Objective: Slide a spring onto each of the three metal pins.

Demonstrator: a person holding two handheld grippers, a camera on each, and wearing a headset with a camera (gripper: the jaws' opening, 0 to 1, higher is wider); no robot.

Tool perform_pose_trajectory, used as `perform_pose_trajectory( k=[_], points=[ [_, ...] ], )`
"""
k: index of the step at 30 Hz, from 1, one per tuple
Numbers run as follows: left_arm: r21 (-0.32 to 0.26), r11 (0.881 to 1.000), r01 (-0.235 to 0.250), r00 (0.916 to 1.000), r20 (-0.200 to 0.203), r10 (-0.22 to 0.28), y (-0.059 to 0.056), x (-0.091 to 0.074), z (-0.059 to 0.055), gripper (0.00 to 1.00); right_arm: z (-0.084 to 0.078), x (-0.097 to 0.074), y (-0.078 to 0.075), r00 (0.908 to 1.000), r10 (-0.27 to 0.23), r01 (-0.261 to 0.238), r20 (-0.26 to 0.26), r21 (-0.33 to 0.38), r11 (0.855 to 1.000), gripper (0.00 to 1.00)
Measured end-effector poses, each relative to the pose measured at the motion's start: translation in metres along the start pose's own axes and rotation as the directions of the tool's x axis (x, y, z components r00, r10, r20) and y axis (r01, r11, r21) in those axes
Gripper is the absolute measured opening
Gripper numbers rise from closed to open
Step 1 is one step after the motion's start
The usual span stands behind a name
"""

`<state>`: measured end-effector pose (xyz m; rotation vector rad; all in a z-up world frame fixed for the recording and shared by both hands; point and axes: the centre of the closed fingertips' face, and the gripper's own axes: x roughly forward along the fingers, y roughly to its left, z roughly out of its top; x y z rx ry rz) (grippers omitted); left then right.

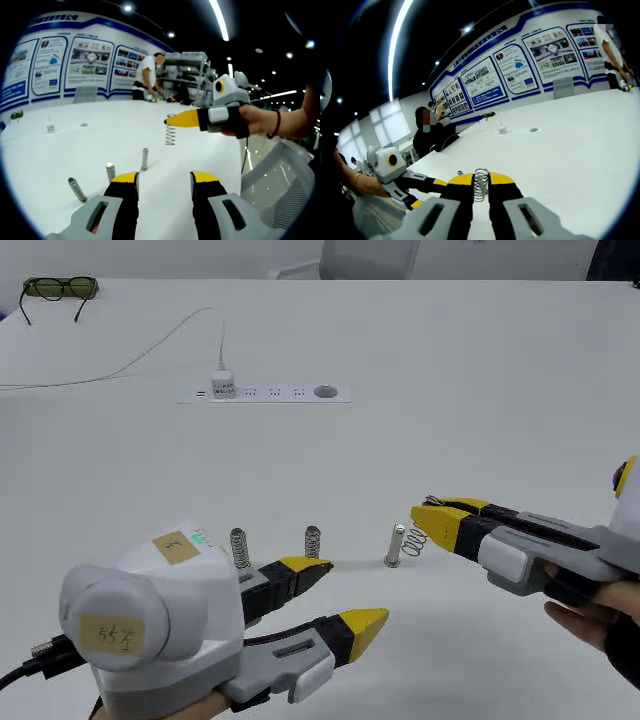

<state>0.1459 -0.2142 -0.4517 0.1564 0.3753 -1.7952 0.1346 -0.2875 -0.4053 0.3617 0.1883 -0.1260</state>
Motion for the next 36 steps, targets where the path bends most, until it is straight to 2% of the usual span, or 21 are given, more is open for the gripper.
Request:
perform_pose_trajectory(
  k=[3,4,9,14,23,36],
  points=[
    [0.013,1.000,-0.029,0.9995,-0.013,0.029,0.005,-0.004,-0.001,0.46,0.002,0.004,-0.003,0.9999,-0.012,0.012,0.002,-0.034,0.999,0.11],
    [0.010,0.999,-0.041,0.9986,-0.032,0.042,0.007,-0.006,-0.004,0.48,0.003,0.005,-0.005,0.9998,-0.019,0.019,0.004,-0.055,0.998,0.11],
    [0.044,0.995,-0.085,0.9948,-0.053,0.087,0.016,-0.012,-0.008,0.54,0.004,0.012,-0.009,0.9997,-0.025,0.025,-0.003,-0.097,0.995,0.11],
    [0.048,0.992,-0.120,0.9909,-0.056,0.123,0.025,-0.018,-0.008,0.60,0.003,0.019,-0.016,0.9990,-0.041,0.038,-0.017,-0.163,0.986,0.11],
    [0.066,0.980,-0.190,0.9788,-0.066,0.194,0.041,-0.028,-0.009,0.74,-0.001,0.031,-0.028,0.9972,-0.066,0.058,-0.034,-0.204,0.977,0.11],
    [0.024,0.964,-0.264,0.9620,-0.067,0.265,0.061,-0.040,-0.015,0.85,-0.012,0.041,-0.043,0.9926,-0.110,0.092,-0.052,-0.269,0.959,0.12]
  ],
)
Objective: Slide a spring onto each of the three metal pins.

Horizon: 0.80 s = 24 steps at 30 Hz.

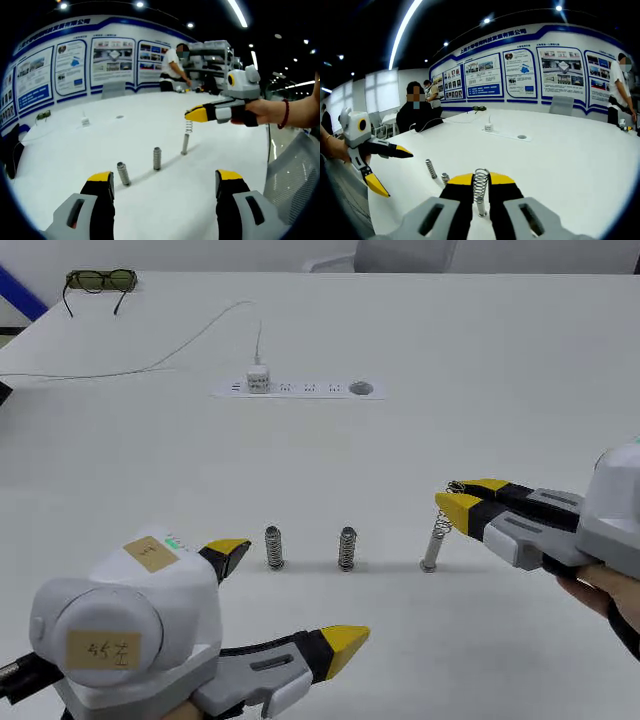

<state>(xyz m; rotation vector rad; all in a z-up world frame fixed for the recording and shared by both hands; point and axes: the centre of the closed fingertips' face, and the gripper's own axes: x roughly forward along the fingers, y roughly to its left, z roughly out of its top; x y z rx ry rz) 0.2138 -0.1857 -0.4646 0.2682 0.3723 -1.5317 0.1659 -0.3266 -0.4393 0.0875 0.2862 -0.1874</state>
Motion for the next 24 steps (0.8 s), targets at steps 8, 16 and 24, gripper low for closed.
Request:
perform_pose_trajectory(
  k=[8,16,24],
  points=[
    [-0.016,0.999,-0.032,0.9994,-0.011,0.032,0.008,-0.001,-0.004,0.92,-0.005,0.003,-0.002,0.9999,-0.012,0.012,-0.006,-0.009,1.000,0.12],
    [-0.029,0.998,-0.057,0.9981,-0.026,0.056,0.014,-0.002,-0.008,0.97,-0.010,0.005,-0.001,0.9997,-0.014,0.014,-0.017,-0.009,1.000,0.12],
    [-0.038,0.997,-0.067,0.9974,-0.032,0.065,0.017,-0.002,-0.010,0.97,-0.017,0.006,0.001,0.9989,-0.021,0.020,-0.041,-0.035,0.999,0.12]
  ],
)
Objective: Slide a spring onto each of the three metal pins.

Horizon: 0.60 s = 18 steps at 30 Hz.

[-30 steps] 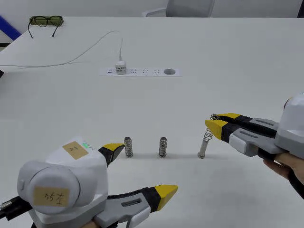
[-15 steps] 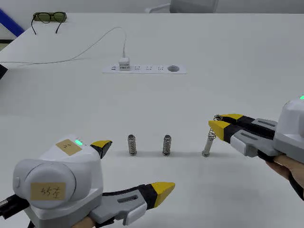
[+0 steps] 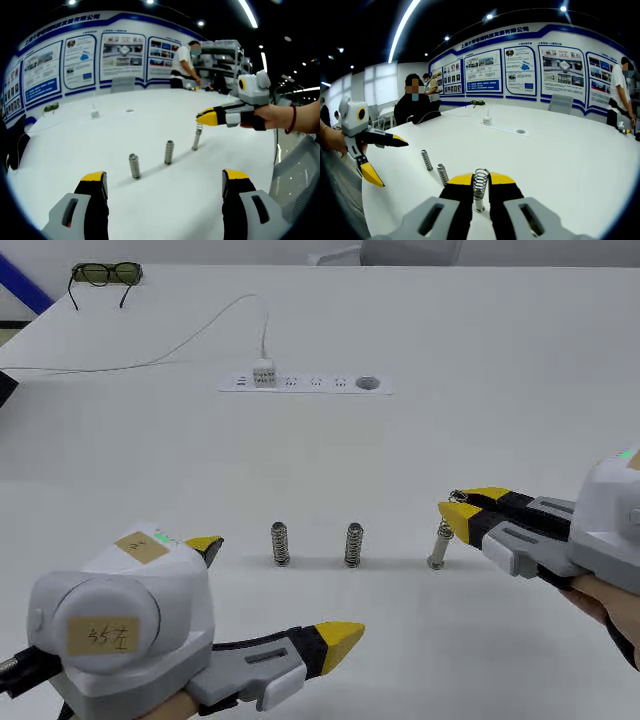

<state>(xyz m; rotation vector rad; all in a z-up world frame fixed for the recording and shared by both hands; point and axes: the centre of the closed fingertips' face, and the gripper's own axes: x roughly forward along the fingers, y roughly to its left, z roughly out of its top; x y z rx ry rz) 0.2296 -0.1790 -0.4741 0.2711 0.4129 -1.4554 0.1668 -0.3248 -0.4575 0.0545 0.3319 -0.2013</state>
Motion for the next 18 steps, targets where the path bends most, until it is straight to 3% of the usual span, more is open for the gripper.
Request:
perform_pose_trajectory(
  k=[18],
  points=[
    [-0.003,1.000,0.003,1.0000,-0.007,-0.003,0.000,0.001,-0.002,0.94,-0.020,0.005,0.004,0.9984,-0.003,0.002,-0.056,-0.030,1.000,0.12]
  ],
)
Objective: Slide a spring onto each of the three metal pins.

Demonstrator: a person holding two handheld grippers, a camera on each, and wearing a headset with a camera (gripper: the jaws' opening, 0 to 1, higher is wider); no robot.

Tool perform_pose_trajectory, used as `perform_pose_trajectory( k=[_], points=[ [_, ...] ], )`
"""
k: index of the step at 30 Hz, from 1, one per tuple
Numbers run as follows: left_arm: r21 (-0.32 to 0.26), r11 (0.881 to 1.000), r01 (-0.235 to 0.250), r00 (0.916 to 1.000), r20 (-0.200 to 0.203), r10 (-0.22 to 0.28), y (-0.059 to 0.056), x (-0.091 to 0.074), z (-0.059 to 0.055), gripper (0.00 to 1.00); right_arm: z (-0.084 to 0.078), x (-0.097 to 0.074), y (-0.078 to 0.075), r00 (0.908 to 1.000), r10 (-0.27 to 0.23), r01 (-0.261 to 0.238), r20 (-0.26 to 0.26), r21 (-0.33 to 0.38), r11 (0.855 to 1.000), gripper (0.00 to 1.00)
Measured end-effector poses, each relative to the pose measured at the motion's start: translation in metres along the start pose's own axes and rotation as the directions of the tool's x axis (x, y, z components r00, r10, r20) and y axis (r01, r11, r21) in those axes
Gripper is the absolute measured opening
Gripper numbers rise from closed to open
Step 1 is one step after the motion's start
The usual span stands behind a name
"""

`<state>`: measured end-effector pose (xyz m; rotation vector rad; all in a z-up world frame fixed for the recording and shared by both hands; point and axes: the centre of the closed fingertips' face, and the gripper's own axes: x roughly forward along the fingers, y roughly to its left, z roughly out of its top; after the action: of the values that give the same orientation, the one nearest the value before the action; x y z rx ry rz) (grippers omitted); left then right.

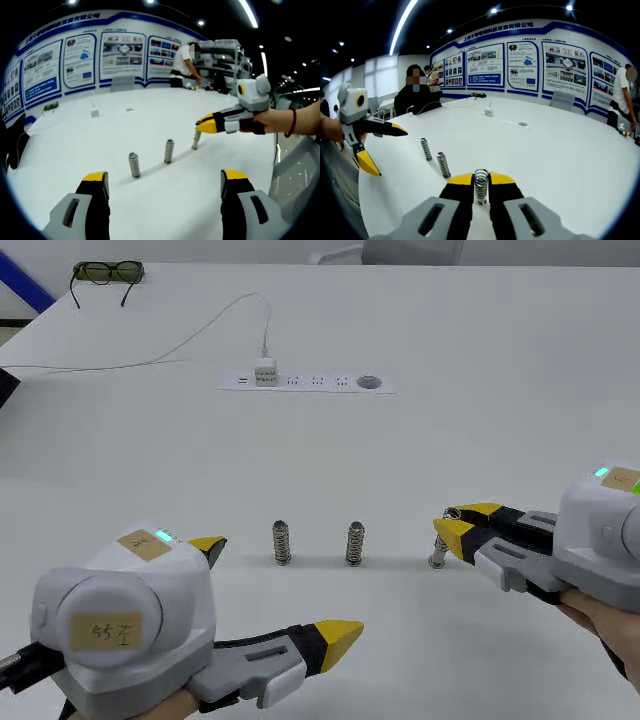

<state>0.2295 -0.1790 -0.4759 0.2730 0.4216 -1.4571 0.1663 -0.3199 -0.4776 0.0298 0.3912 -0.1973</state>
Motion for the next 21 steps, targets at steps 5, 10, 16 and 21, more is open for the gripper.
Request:
perform_pose_trajectory(
  k=[5,10,16,21],
  points=[
    [-0.002,1.000,0.006,1.0000,-0.002,-0.006,-0.001,0.000,-0.001,0.92,-0.007,0.002,0.000,0.9998,0.002,-0.002,-0.018,0.007,1.000,0.12],
    [0.000,1.000,0.009,0.9999,-0.003,-0.009,-0.002,0.001,-0.001,0.91,-0.014,0.006,0.001,0.9993,-0.003,0.003,-0.038,0.015,1.000,0.12],
    [0.003,1.000,0.008,0.9999,-0.012,-0.008,-0.002,0.001,-0.004,0.91,-0.021,0.008,0.000,0.9983,-0.009,0.011,-0.057,0.032,0.999,0.12],
    [0.000,1.000,0.005,0.9999,-0.010,-0.005,-0.001,0.001,-0.004,0.90,-0.024,0.008,0.000,0.9980,-0.012,0.015,-0.062,0.042,0.999,0.12]
  ],
)
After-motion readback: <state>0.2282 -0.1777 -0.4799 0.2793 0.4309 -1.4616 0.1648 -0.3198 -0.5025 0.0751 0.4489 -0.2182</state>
